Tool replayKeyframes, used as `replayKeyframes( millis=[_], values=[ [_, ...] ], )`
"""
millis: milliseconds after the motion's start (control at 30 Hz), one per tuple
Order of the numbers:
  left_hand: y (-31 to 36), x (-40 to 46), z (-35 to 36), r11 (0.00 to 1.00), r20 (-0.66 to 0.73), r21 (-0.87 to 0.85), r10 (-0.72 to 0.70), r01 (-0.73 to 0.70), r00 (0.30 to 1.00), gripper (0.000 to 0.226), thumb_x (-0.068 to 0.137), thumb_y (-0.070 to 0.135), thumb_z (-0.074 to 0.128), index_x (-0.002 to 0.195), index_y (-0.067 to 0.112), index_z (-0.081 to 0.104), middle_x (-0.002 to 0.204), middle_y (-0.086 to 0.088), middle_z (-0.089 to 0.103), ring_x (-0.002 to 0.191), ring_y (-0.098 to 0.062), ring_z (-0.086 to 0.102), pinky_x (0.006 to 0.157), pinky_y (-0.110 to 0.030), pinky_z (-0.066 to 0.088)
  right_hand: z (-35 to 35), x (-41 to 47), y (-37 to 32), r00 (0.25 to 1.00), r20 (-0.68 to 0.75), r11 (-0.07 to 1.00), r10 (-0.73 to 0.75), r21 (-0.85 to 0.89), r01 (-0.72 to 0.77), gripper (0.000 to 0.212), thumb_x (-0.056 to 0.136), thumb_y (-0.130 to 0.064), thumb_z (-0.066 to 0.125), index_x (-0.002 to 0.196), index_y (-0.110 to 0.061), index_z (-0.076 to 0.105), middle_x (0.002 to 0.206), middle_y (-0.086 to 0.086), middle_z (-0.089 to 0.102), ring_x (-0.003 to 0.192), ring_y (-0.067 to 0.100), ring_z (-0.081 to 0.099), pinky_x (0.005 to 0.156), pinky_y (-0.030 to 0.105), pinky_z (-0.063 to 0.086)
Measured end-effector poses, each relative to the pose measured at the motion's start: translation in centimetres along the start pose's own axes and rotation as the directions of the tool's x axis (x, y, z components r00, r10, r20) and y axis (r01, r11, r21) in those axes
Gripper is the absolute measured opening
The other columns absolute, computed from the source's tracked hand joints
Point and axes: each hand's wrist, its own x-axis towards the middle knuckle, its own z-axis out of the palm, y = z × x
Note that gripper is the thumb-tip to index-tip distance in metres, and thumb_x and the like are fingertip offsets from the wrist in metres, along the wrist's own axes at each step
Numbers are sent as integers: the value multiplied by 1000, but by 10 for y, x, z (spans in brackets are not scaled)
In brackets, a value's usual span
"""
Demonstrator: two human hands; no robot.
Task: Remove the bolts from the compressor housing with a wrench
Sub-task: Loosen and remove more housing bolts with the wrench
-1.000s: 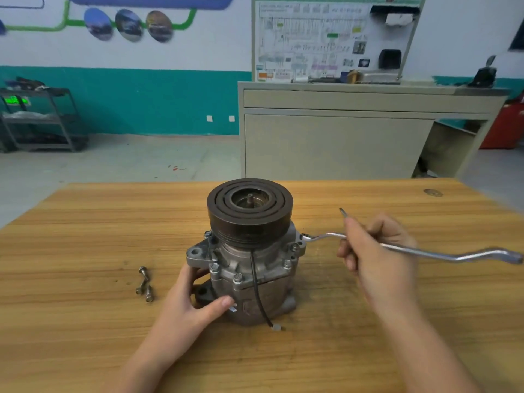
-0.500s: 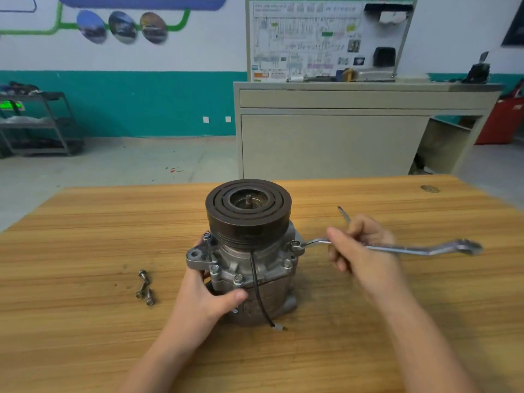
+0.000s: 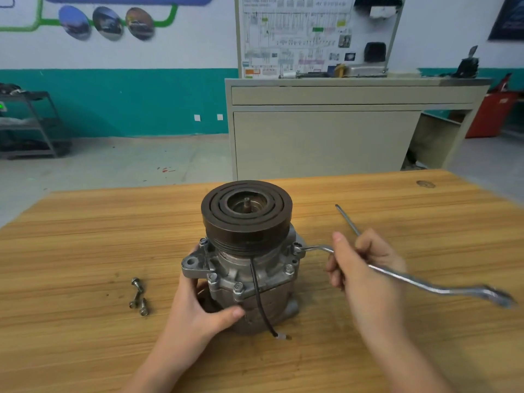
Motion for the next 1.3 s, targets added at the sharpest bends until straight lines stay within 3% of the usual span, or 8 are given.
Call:
replayKeyframes(
  millis=[233,333,433,567,733,933,1133,1300],
  values=[
    [5,-2,-2,999,13,29,-20,20,1000,93,37,71,79,116,44,39,112,49,49,104,25,47,77,7,34,18,-22,-15,929,243,874,-280,-335,352,38,85,-13,62,56,-28,42,49,-6,44,43,5,42,40,8,33],
    [2,-3,-2,1000,-3,30,-6,6,1000,85,41,56,81,115,41,41,110,47,51,101,24,49,76,7,34,-2,1,-13,986,154,996,64,-70,-54,36,82,-18,69,53,-22,49,50,2,56,39,5,48,38,14,38],
    [1,-2,-1,1000,-2,6,-9,9,1000,85,42,54,81,116,39,42,109,45,54,100,22,51,75,6,36,-15,40,-9,883,315,890,349,184,-418,33,73,-8,65,50,-22,47,46,8,56,33,12,47,33,16,34],
    [1,-3,-2,1000,-13,5,-19,19,1000,83,43,57,82,116,53,42,113,42,54,104,19,51,77,4,37,-8,65,-7,826,436,769,356,366,-524,29,78,-9,62,53,-17,50,45,6,55,32,8,46,33,13,31],
    [1,-5,-3,999,-3,21,-29,29,1000,73,44,62,82,101,75,40,113,44,52,105,21,49,76,6,36,-15,53,-7,950,205,896,235,332,-294,43,87,-5,61,52,-21,44,43,3,54,32,9,45,33,14,31],
    [2,-6,0,1000,-9,2,-15,15,1000,75,49,54,80,115,53,44,115,40,55,107,16,52,79,3,37,0,12,-6,999,28,999,34,-27,-33,47,90,-3,60,49,-20,43,48,7,58,36,11,50,37,17,38],
    [2,-7,-1,999,-10,0,-40,40,999,78,50,57,79,118,48,43,117,38,54,109,15,51,80,2,38,9,-23,-4,916,218,852,-338,-343,396,36,85,-23,60,58,-22,36,53,-3,41,44,1,36,44,10,31],
    [2,-7,0,999,-23,0,-44,44,999,77,48,59,80,116,55,42,117,40,52,109,17,49,79,4,37,-11,21,0,951,192,942,241,189,-276,36,76,-5,65,50,-22,48,46,3,54,34,9,46,34,14,35]
  ],
)
